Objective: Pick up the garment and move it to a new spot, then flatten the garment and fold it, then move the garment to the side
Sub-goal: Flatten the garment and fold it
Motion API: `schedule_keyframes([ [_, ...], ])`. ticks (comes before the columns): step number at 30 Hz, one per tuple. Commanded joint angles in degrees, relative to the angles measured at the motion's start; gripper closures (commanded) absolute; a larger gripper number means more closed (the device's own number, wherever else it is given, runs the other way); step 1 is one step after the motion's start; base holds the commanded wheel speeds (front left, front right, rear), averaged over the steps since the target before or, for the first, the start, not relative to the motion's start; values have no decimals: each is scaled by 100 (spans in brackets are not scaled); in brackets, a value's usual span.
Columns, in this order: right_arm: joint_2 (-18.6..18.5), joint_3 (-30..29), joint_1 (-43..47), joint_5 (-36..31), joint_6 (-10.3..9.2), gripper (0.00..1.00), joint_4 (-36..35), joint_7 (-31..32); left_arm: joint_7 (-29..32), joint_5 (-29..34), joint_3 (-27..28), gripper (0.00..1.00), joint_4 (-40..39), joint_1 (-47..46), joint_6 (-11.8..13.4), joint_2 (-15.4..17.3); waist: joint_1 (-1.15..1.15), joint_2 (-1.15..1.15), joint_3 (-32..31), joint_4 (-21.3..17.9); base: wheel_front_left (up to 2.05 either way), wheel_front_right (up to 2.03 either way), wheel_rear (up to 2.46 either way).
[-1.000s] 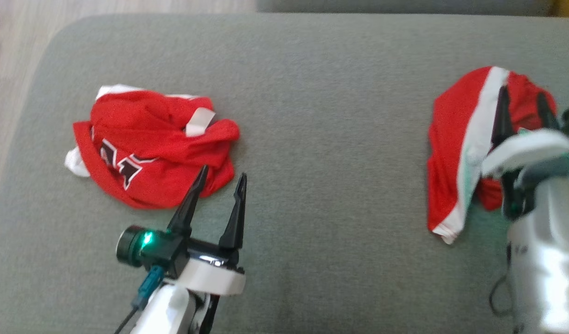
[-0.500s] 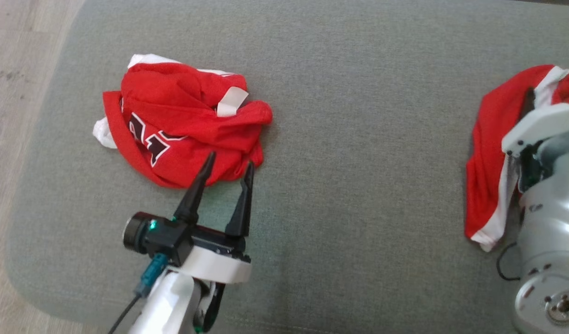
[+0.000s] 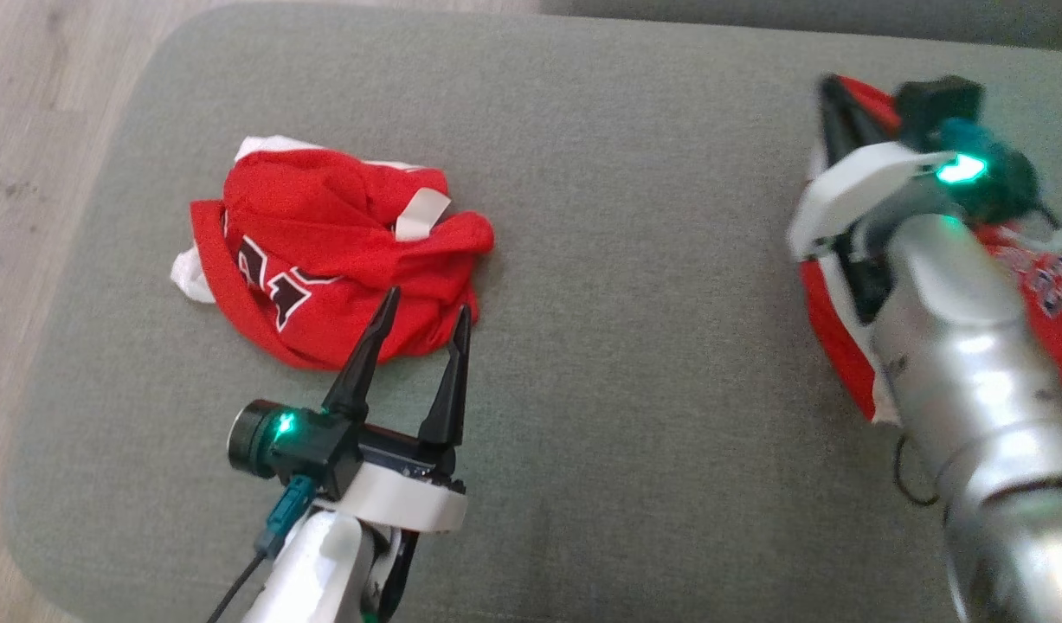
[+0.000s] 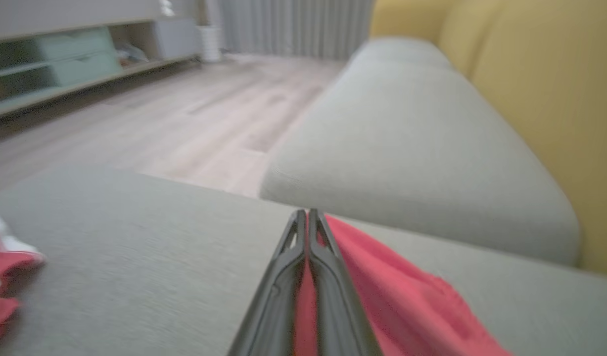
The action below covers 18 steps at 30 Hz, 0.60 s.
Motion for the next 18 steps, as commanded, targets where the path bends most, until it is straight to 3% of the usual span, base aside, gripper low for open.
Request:
schedule_keyframes([
  [1,114,1685,707,1143,-4,100,-984,-78,-29,60,234,0,-109,-40,-31,1,0,0,-102,-96,0,0,0],
  [2,114,2370,1084,1561,-4,100,-1363,-78,-29,68,254,0,-104,-20,-23,1,0,0,-133,-157,0,0,0],
  [3,114,2877,1352,1852,-4,85,-1663,-49,-29,79,273,0,-104,0,-13,1,0,0,-155,-207,0,0,0],
  [4,114,3223,1521,1993,-4,16,-1861,29,-29,89,289,0,-107,17,-8,0,0,0,-176,-249,0,0,0],
  [5,114,3223,1521,1993,-4,16,-1861,29,-29,89,289,0,-107,17,-8,0,0,0,-176,-249,0,0,0],
  [6,114,3480,1651,2084,-4,0,-1992,141,-29,99,299,0,-108,32,-5,0,0,0,-198,-277,0,0,0],
  [11,114,3888,2005,2366,-4,0,-2402,345,-29,126,354,0,-108,104,2,-1,0,0,-315,-396,0,0,0],
  [14,114,3731,2115,2372,-4,0,-2501,250,-29,135,403,0,-120,185,16,-2,0,0,-416,-490,0,0,0],
  [18,114,3106,2272,2187,-4,0,-2648,35,-29,133,449,0,-174,278,33,-2,0,0,-560,-613,0,0,0],
])
